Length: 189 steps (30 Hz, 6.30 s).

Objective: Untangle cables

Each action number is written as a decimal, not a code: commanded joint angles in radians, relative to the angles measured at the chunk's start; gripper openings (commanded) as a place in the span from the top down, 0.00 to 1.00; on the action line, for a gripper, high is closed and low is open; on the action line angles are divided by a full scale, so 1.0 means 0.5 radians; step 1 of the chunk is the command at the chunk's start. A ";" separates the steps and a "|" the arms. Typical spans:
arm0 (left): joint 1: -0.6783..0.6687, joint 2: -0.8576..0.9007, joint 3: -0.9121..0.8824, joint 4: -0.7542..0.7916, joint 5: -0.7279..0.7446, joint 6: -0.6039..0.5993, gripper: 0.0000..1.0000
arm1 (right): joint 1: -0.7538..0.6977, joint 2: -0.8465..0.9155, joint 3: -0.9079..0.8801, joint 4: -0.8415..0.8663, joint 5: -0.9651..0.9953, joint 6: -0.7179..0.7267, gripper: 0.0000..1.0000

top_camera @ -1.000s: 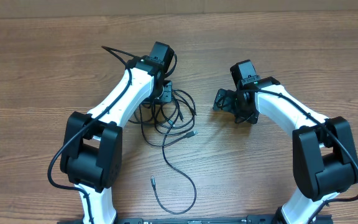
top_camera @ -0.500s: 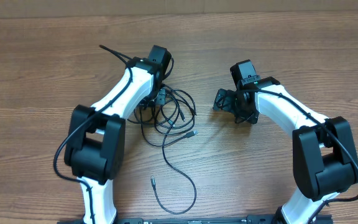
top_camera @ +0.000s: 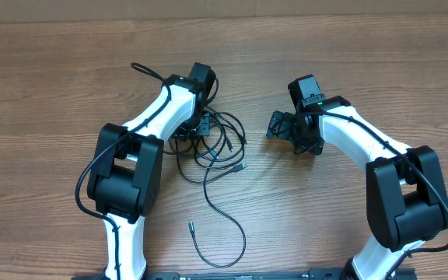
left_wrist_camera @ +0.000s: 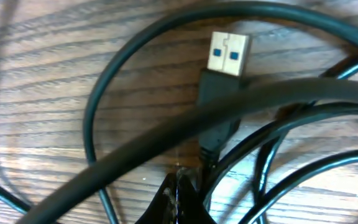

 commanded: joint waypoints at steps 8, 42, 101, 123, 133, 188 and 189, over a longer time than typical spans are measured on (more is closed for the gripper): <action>0.008 0.005 0.096 0.003 0.076 -0.005 0.96 | -0.001 0.006 0.028 0.006 0.018 0.000 0.00; 0.011 0.066 0.087 0.126 -0.015 -0.006 0.88 | -0.001 0.006 0.028 0.006 0.018 0.000 0.00; 0.485 -1.041 -0.053 0.332 2.055 -0.081 0.96 | -0.001 0.006 0.028 0.007 0.018 0.000 0.00; 0.964 -1.025 -0.053 1.148 3.420 -0.077 0.96 | -0.122 -0.037 0.031 0.060 -1.070 -0.554 0.16; 1.127 -1.032 -0.053 1.075 3.418 -0.089 0.96 | -0.339 -0.082 0.031 0.235 -2.224 -0.904 0.08; 0.975 -1.032 -0.053 0.382 2.722 -0.750 0.96 | 0.677 -0.081 0.030 1.940 -1.376 -0.469 0.32; 0.975 -1.032 -0.053 0.382 2.722 -0.750 0.96 | 0.687 -0.081 0.030 1.941 -1.342 -0.469 0.33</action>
